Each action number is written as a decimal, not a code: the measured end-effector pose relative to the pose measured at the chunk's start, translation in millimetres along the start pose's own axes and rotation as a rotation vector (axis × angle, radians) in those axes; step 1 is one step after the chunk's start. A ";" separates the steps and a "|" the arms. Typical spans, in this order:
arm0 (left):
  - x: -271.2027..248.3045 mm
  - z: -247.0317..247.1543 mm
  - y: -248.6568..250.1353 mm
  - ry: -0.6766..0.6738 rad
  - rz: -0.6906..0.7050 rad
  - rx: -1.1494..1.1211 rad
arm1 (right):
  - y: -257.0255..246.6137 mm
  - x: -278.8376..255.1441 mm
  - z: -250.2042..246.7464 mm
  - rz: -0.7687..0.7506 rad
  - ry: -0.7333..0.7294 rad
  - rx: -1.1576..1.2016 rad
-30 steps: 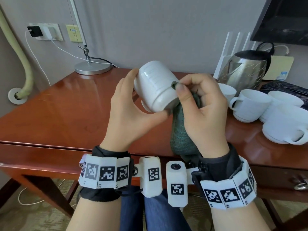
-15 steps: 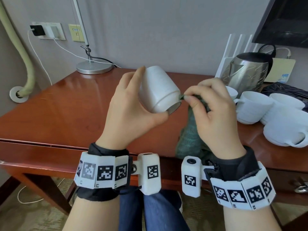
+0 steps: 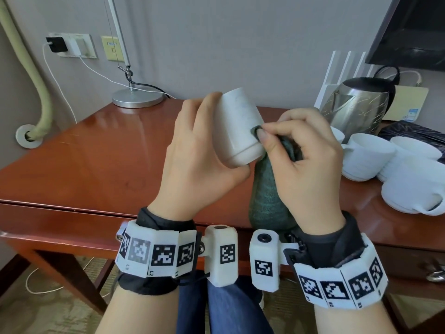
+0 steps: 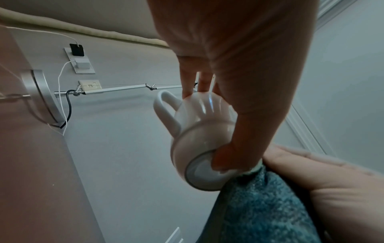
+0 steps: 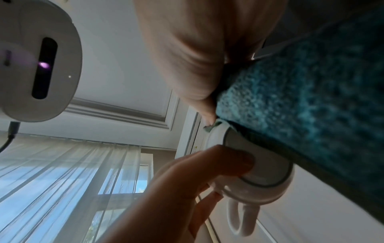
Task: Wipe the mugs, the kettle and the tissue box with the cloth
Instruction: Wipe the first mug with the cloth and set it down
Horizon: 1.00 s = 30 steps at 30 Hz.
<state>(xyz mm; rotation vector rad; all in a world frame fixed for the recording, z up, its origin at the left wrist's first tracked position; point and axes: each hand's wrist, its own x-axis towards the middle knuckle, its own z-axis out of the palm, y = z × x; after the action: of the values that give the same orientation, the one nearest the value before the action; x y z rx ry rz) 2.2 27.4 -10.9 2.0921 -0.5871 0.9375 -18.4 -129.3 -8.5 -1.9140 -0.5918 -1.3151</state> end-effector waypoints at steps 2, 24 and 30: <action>-0.4 -0.8 0.0 -0.007 0.005 0.010 | 1.8 -2.1 -0.9 0.022 0.020 -0.012; -2.9 -2.5 8.0 -0.004 0.006 0.013 | -4.4 -10.7 10.2 -0.232 -0.036 -0.101; -3.7 -5.4 6.8 -0.013 0.013 0.063 | -5.3 -12.6 6.9 -0.183 -0.061 -0.074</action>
<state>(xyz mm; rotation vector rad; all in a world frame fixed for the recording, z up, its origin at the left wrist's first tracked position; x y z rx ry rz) -6.8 27.9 -8.3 2.1541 -0.5862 0.9615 -22.7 -120.2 -20.0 -2.0047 -0.7752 -1.4135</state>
